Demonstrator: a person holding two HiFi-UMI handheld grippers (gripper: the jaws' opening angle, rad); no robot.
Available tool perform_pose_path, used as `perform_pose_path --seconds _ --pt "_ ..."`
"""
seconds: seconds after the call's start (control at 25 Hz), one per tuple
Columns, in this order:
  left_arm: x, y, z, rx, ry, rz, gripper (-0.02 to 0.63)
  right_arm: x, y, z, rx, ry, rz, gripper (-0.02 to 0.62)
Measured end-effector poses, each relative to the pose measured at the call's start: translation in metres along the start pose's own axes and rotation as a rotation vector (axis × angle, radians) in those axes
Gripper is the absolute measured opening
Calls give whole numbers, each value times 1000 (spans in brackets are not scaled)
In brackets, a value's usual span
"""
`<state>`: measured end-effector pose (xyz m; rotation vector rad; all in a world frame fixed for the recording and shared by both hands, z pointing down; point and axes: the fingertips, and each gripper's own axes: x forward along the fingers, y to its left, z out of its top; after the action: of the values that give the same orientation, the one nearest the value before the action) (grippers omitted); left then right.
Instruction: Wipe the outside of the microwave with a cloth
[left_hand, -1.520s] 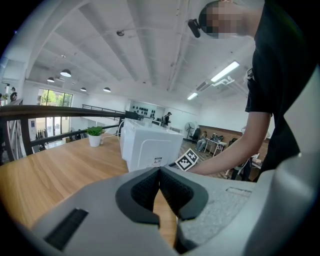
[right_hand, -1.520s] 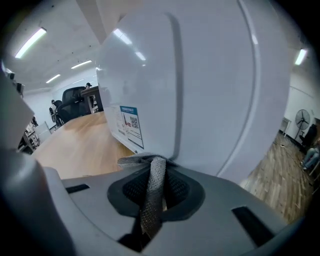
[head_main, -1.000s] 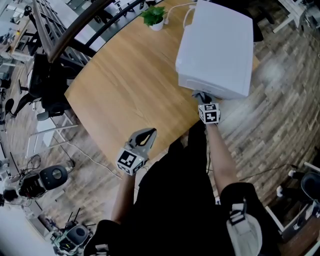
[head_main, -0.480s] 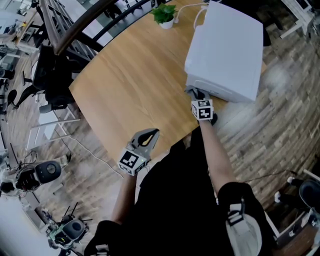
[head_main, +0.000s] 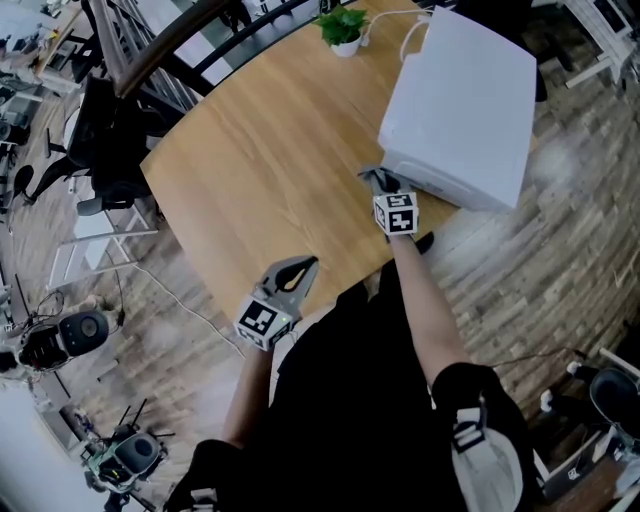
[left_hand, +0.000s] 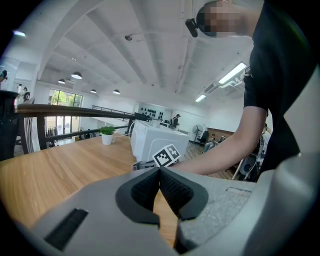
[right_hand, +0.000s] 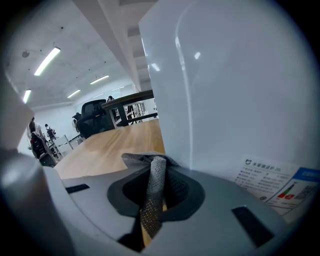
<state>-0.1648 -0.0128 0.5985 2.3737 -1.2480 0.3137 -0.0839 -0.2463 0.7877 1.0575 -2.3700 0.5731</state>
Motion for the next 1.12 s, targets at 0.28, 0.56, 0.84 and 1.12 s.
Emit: perform_pose_path --seconds 0.28,0.56,0.84,1.12 --pt "1 -3 4 7 -41 -42 3 -39 8 3 6 -41 -4 37" --pt "24 -9 25 51 -72 -143 3 -109 1 12 -76 -55 -4 37" --pt "52 -37 52 50 -121 -173 3 -188 -18 26 -87 -142 -14 37" --pt "79 -89 77 121 -138 -218 3 -270 -55 20 -115 -152 -43 37"
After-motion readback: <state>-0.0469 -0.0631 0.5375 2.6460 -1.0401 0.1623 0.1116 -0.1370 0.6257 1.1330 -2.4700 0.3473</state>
